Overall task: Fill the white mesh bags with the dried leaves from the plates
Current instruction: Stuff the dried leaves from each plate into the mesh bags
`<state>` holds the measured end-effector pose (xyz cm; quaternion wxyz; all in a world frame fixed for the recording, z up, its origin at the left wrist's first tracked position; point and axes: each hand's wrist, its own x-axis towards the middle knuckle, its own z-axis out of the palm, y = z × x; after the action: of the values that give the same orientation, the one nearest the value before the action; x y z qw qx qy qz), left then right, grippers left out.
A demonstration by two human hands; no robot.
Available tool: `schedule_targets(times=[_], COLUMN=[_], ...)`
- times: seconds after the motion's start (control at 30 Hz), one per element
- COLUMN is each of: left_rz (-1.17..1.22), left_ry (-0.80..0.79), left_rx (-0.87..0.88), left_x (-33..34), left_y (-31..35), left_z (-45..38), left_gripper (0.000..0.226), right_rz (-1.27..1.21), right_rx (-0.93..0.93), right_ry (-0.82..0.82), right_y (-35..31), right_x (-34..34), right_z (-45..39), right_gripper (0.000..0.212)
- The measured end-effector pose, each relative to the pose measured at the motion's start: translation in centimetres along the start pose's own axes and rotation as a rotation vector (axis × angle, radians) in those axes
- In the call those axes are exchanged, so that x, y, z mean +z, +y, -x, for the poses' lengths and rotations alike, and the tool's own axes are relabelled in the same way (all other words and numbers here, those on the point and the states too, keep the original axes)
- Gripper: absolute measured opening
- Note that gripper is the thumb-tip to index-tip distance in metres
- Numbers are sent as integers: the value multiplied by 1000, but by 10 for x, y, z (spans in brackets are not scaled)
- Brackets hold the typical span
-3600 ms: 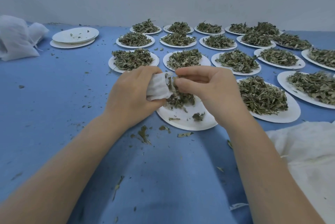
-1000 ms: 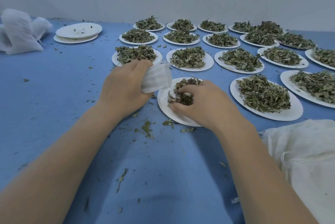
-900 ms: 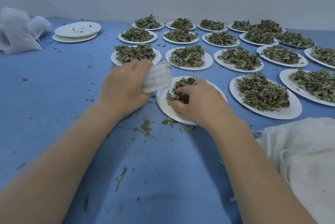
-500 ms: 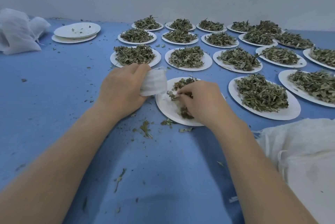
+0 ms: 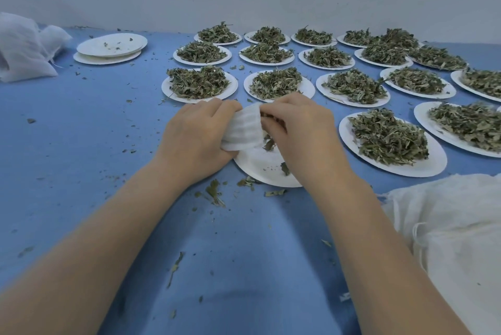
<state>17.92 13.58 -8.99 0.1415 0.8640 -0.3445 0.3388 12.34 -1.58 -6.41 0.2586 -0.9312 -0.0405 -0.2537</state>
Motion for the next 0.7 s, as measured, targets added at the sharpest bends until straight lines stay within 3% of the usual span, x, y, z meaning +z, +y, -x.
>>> schedule_targets(times=[0.1, 0.23, 0.3, 0.4, 0.53, 0.7], left_rz=[14, 80, 120, 164, 134, 80], left_ry=[10, 1, -8, 17, 33, 50], left_rx=[-44, -110, -140, -154, -39, 30], left_x=[0, -1, -1, -4, -6, -4], left_y=[3, 7, 7, 9, 14, 13], left_z=[0, 1, 1, -1, -3, -3], left_gripper=[48, 54, 54, 48, 52, 45], right_rz=[-172, -446, -471, -422, -284, -500], right_rx=[35, 110, 108, 105, 96, 73], right_ry=[60, -116, -184, -125, -79, -358], right_y=[-4, -3, -2, -1, -5, -3], right_x=[-3, -12, -14, -11, -3, -11], right_z=[0, 2, 2, 2, 0, 2], right_gripper=[14, 16, 16, 20, 23, 27])
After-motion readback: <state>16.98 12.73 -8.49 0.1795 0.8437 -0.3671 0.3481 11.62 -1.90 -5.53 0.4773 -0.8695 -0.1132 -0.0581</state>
